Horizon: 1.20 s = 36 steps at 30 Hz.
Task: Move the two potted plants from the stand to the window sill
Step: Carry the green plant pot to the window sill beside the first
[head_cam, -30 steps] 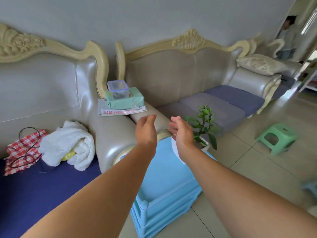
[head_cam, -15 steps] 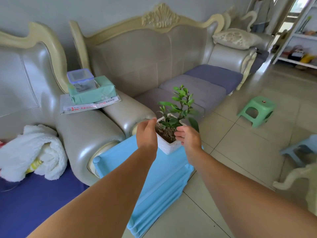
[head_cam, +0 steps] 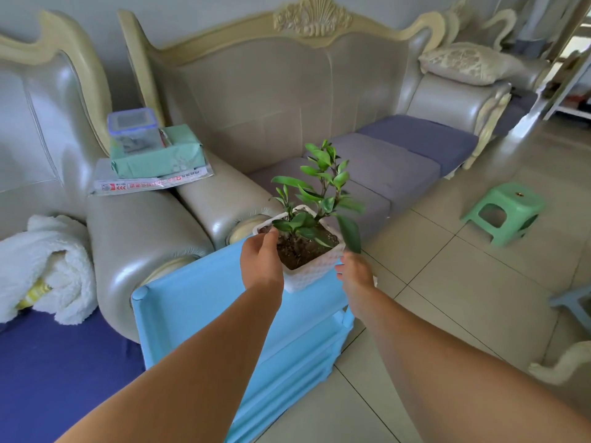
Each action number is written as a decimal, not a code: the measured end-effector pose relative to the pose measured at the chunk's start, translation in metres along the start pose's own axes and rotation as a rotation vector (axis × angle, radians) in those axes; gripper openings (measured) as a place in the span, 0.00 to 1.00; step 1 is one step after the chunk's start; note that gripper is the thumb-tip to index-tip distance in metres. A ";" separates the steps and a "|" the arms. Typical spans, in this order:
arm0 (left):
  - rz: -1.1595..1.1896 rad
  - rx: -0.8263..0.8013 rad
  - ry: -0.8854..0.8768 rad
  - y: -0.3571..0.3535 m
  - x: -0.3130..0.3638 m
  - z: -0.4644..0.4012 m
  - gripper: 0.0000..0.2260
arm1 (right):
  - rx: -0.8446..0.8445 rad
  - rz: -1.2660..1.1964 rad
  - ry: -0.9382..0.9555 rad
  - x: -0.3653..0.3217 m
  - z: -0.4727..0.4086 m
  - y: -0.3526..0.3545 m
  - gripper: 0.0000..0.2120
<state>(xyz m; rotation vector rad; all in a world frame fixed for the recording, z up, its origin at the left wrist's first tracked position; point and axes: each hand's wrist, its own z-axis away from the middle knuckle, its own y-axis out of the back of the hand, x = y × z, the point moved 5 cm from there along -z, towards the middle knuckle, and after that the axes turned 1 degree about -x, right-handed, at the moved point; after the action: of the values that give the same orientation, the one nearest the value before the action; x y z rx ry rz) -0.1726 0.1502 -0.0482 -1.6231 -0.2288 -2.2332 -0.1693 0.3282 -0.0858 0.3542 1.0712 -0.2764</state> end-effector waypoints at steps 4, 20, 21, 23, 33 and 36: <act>0.038 0.112 -0.079 -0.004 -0.012 -0.016 0.15 | 0.031 -0.036 0.006 0.011 -0.029 -0.003 0.20; 0.323 0.044 -0.016 -0.020 -0.082 -0.060 0.16 | -0.122 -0.536 0.042 0.021 -0.083 -0.034 0.28; 0.337 0.039 0.010 -0.021 -0.085 -0.063 0.15 | -0.134 -0.524 0.036 0.024 -0.083 -0.036 0.30; 0.391 0.029 0.104 -0.024 -0.093 -0.068 0.12 | -0.152 -0.513 0.031 0.028 -0.086 -0.040 0.32; 0.580 -0.054 0.225 -0.042 -0.096 -0.074 0.20 | -0.197 -0.508 0.064 0.024 -0.091 -0.046 0.36; 0.582 -0.100 0.216 -0.042 -0.084 -0.076 0.23 | -0.180 -0.534 0.069 0.017 -0.087 -0.047 0.36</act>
<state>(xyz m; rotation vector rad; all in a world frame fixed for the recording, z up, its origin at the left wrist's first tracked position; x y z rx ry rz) -0.2337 0.1797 -0.1484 -1.2640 0.3733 -1.9529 -0.2495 0.3199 -0.1453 -0.0925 1.2383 -0.6409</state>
